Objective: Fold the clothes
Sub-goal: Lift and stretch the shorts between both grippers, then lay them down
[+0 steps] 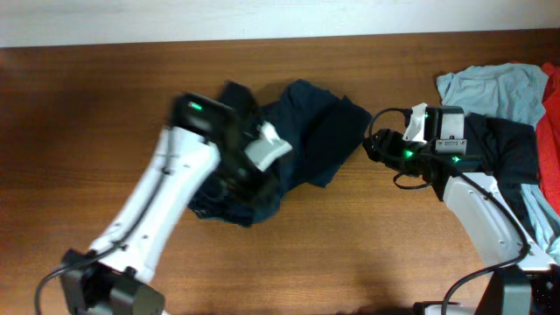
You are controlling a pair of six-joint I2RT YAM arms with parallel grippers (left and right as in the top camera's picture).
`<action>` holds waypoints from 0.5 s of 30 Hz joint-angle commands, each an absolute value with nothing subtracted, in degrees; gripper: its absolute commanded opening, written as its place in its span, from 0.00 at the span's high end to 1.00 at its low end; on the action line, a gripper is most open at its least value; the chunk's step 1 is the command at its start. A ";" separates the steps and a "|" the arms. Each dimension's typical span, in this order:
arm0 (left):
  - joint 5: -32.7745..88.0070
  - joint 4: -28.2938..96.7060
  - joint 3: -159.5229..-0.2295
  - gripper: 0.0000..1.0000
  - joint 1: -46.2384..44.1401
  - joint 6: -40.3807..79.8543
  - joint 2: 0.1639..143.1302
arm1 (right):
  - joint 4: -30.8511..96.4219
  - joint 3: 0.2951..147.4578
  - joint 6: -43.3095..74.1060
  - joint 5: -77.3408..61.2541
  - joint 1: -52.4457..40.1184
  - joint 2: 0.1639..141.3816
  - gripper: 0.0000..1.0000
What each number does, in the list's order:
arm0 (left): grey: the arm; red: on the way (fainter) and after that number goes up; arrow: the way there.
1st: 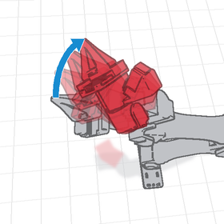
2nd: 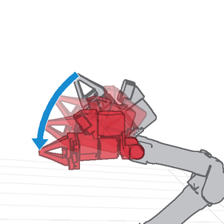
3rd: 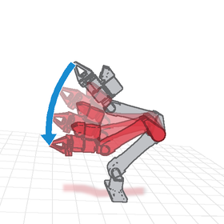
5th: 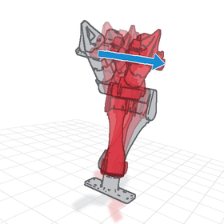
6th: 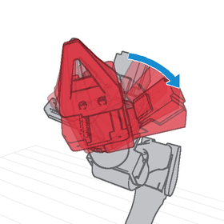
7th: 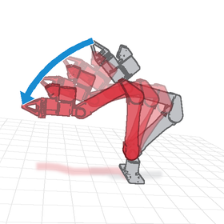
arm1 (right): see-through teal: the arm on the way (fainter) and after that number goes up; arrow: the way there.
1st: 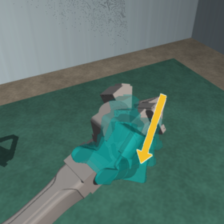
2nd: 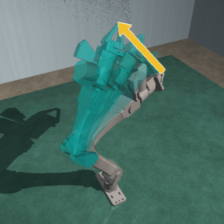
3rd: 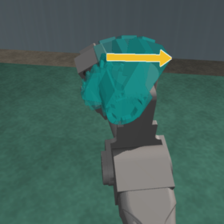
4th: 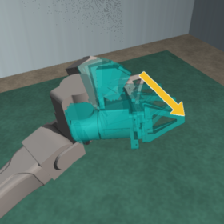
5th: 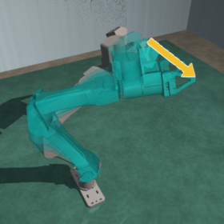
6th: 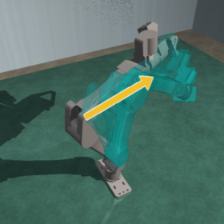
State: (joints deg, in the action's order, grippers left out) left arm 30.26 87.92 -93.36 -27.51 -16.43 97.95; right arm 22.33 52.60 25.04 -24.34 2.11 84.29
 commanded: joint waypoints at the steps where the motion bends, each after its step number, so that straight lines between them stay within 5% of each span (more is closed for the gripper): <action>1: 32.14 85.43 -88.29 0.99 -34.28 -16.49 97.49 | 22.11 53.58 24.40 -24.86 2.39 83.18 0.35; 4: 31.18 85.03 -84.86 0.99 -40.45 -18.31 97.49 | 22.09 53.60 24.40 -24.86 2.39 83.18 0.35; 8: 25.39 84.90 -83.64 0.60 -46.83 -18.06 97.47 | 22.09 53.58 24.40 -24.88 2.39 83.18 0.35; 15: 22.39 85.19 -86.78 0.49 -44.73 -15.68 97.47 | 22.06 53.60 24.43 -24.91 2.37 83.18 0.35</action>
